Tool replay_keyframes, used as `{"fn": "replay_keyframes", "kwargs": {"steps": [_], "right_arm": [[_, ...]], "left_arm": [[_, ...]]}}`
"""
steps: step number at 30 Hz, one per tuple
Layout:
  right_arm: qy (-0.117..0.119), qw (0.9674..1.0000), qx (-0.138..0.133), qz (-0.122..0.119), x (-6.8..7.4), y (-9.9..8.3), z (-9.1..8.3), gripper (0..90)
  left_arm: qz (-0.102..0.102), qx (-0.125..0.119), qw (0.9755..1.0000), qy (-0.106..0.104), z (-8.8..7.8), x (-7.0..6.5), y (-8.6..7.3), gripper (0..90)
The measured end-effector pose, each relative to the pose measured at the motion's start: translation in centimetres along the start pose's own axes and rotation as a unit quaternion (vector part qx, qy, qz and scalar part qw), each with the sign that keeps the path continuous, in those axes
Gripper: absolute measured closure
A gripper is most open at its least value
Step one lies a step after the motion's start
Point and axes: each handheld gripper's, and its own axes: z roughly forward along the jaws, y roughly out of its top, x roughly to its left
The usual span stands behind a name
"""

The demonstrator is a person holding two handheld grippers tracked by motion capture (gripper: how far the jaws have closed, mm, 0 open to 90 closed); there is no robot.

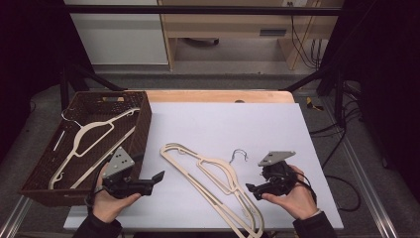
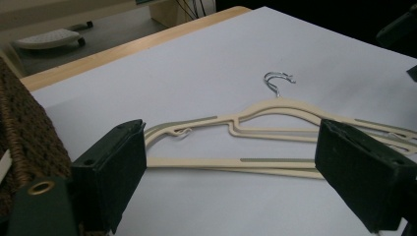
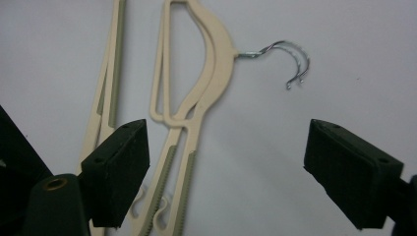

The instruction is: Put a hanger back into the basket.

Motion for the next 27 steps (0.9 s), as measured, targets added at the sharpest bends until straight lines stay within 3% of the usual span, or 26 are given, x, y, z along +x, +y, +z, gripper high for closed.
{"fn": "replay_keyframes", "kwargs": {"steps": [5,11,25,27], "right_arm": [[0.002,0.9985,0.055,-0.001,0.8,0.1,2.0,24.2],[0.017,0.9925,0.121,0.001,1.5,-0.3,4.3,36.2],[0.029,0.9818,0.187,0.018,1.9,-0.7,7.3,60.6],[0.028,0.9814,0.19,0.008,1.8,-0.7,7.6,64.2]], "left_arm": [[0.0,0.006,1.0,-0.006,0.6,-0.4,-0.5,12.8],[0.0,0.015,0.9998,-0.011,1.1,-0.6,-0.9,13.6],[0.0,0.028,0.9994,-0.019,1.7,-0.8,-1.4,12.7],[0.001,0.029,0.9994,-0.019,1.8,-0.8,-1.4,12.8]]}}
